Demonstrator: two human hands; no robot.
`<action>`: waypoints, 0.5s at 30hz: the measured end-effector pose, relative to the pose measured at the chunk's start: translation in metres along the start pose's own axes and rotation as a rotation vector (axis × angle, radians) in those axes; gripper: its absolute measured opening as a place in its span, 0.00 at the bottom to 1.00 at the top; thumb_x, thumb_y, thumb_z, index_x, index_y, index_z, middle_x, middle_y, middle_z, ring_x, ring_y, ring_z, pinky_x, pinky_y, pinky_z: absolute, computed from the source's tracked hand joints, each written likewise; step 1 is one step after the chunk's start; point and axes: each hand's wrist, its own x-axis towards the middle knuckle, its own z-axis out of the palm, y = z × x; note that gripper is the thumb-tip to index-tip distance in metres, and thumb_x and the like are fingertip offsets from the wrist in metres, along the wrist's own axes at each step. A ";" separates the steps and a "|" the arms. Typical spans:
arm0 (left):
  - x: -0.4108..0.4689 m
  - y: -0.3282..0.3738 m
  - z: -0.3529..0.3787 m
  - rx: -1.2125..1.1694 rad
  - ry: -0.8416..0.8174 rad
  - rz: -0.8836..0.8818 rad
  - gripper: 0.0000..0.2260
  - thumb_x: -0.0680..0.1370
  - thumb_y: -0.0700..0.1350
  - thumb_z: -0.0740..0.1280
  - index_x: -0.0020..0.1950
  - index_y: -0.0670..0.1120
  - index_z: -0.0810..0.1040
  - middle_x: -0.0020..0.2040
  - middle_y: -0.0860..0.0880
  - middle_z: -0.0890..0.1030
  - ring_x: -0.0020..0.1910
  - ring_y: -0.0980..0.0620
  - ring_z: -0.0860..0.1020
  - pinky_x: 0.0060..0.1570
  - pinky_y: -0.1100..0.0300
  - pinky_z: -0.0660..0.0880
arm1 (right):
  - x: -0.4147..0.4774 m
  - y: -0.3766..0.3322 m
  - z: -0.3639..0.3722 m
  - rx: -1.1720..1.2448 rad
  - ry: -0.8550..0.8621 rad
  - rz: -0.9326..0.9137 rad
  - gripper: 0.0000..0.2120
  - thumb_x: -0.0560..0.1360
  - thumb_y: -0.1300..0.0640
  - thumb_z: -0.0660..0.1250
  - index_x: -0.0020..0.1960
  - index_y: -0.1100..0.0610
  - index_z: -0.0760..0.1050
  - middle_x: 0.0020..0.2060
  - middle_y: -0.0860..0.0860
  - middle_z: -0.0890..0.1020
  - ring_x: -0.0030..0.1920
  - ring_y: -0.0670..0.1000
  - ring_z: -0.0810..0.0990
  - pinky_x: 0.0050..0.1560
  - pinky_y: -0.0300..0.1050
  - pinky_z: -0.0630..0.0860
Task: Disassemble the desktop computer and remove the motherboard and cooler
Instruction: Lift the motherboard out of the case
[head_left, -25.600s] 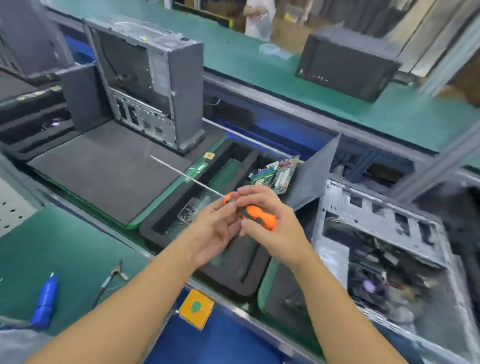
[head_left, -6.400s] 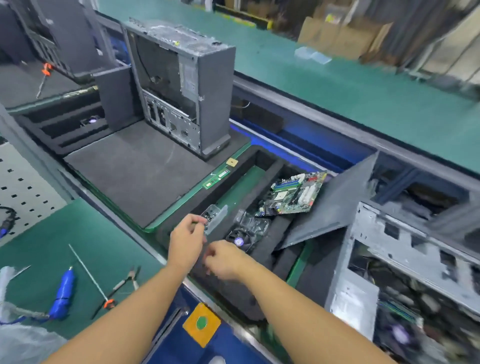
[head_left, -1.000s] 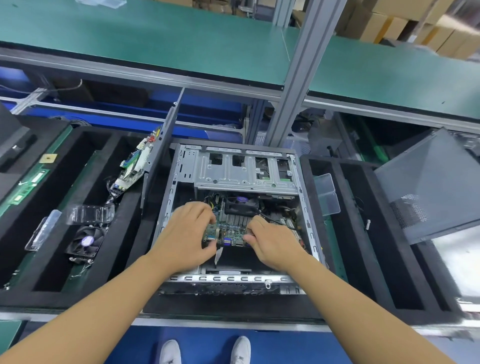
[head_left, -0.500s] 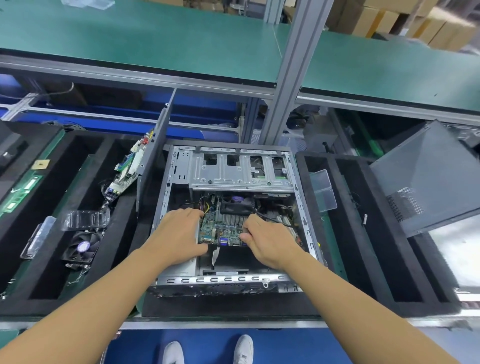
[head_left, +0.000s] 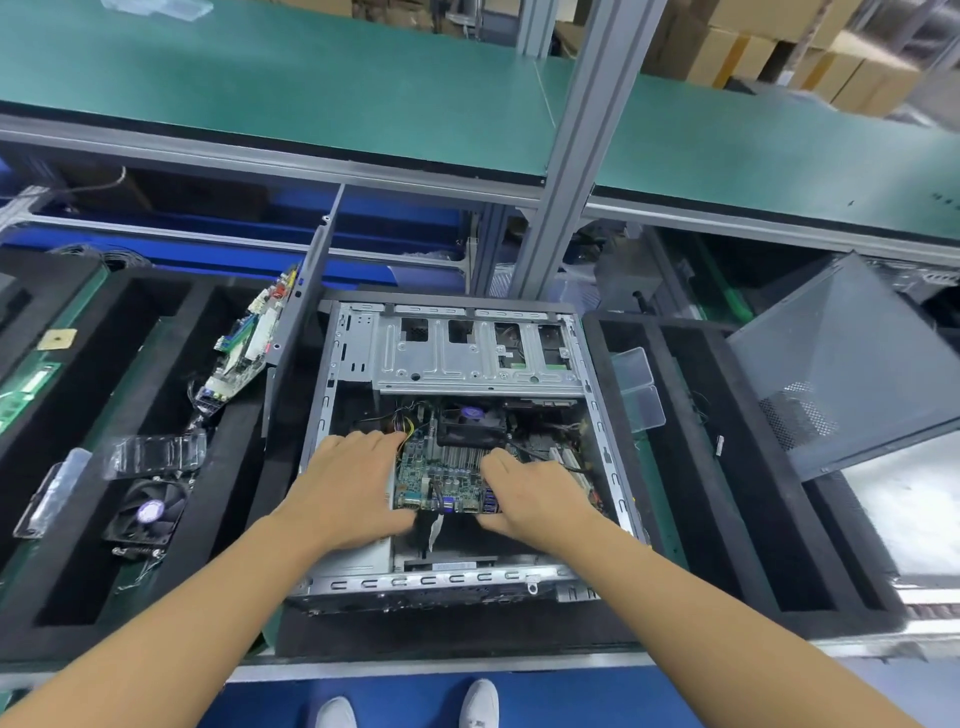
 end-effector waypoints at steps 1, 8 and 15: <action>-0.001 0.000 0.000 0.007 0.018 0.006 0.45 0.65 0.70 0.59 0.78 0.49 0.59 0.67 0.54 0.73 0.66 0.53 0.70 0.70 0.52 0.62 | 0.000 -0.001 0.000 -0.002 -0.005 0.006 0.24 0.78 0.38 0.63 0.58 0.57 0.63 0.50 0.52 0.70 0.30 0.54 0.68 0.29 0.49 0.66; -0.002 -0.001 0.000 0.034 0.007 0.056 0.45 0.66 0.72 0.59 0.78 0.49 0.58 0.68 0.55 0.70 0.66 0.52 0.68 0.69 0.53 0.61 | -0.002 0.005 -0.002 0.025 -0.007 -0.031 0.30 0.74 0.27 0.57 0.53 0.55 0.64 0.47 0.49 0.70 0.29 0.51 0.68 0.29 0.49 0.64; -0.004 -0.003 0.002 0.060 0.005 0.080 0.53 0.64 0.79 0.54 0.80 0.47 0.53 0.69 0.53 0.69 0.67 0.50 0.67 0.69 0.51 0.60 | -0.012 0.004 0.002 -0.044 0.095 -0.045 0.27 0.69 0.31 0.70 0.48 0.52 0.66 0.36 0.46 0.74 0.23 0.49 0.63 0.19 0.41 0.50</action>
